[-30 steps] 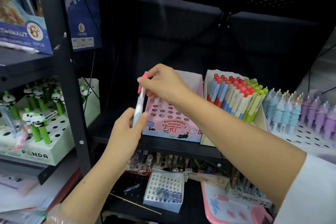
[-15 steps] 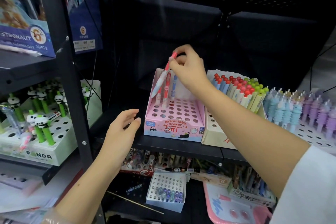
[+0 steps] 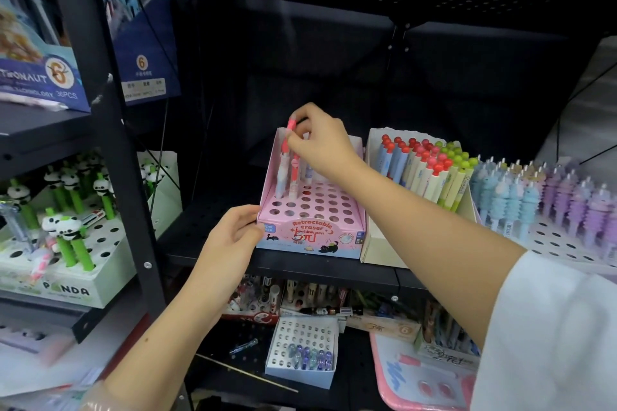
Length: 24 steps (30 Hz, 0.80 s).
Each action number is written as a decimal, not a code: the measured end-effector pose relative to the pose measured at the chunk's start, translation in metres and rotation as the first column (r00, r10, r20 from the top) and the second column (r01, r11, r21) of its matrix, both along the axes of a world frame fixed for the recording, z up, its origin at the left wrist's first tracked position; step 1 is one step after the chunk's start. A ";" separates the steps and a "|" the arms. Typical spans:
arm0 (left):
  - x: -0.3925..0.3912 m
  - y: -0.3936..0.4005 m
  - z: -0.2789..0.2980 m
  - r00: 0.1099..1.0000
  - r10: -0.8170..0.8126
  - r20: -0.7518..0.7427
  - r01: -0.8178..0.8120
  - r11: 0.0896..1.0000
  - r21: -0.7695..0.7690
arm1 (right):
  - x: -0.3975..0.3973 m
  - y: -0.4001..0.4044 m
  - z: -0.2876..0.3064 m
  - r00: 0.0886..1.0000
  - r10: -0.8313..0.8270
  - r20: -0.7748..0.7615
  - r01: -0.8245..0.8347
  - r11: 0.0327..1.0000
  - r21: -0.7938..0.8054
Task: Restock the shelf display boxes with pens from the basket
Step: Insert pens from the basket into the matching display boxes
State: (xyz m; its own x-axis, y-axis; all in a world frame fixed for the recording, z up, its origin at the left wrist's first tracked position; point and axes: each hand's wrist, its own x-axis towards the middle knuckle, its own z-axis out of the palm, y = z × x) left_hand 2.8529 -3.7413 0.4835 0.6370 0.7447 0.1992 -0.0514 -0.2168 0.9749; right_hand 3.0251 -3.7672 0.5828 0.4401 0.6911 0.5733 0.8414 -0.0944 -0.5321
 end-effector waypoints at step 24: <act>0.071 -0.189 -0.042 0.865 -0.500 -0.024 0.500 0.861 0.096 | 0.003 -0.281 -0.065 0.995 -0.095 0.031 0.099 0.910 -0.402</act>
State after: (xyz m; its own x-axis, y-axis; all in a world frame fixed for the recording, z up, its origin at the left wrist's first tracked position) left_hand 2.9241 -3.9299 0.4414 0.9183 0.3033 0.2544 -0.1799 -0.2530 0.9506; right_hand 3.0281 -4.0481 0.5174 0.5124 0.8184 0.2601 0.8225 -0.3805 -0.4228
